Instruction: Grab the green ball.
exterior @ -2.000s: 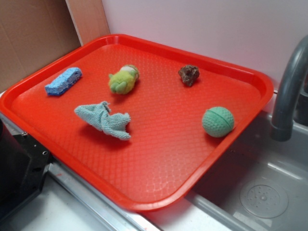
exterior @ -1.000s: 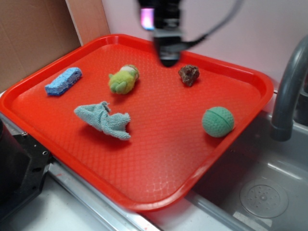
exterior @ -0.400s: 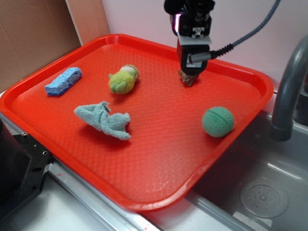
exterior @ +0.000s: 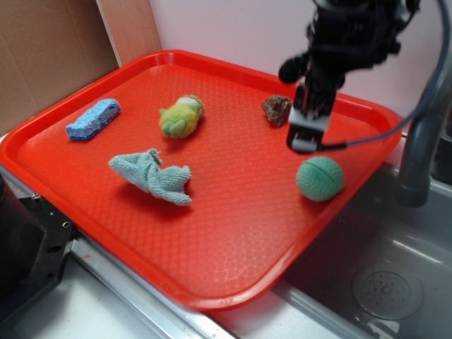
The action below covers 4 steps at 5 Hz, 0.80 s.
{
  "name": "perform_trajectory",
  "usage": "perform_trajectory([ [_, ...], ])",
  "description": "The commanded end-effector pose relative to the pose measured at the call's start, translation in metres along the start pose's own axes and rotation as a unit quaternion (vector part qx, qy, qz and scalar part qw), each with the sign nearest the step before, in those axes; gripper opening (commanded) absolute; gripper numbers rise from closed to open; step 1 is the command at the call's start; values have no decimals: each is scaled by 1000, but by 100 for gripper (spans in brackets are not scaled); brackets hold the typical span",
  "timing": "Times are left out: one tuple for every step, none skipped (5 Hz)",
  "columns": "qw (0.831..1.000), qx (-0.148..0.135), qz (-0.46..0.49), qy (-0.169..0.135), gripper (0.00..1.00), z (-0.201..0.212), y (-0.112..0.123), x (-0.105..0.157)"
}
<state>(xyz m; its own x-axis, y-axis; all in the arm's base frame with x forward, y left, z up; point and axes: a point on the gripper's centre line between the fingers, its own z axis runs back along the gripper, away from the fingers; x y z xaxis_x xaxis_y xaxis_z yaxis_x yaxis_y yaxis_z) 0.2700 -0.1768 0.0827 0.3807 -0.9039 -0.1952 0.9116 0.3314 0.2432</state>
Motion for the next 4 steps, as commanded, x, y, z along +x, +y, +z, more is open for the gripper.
perform_trajectory([
  [983, -18, -149, -103, 100, 5, -25, 8],
  [983, -73, -127, -114, 100, 6, -28, 2],
  [981, -115, -105, -114, 100, 16, -32, 1],
  [980, -136, -97, -110, 100, 17, -34, 0],
])
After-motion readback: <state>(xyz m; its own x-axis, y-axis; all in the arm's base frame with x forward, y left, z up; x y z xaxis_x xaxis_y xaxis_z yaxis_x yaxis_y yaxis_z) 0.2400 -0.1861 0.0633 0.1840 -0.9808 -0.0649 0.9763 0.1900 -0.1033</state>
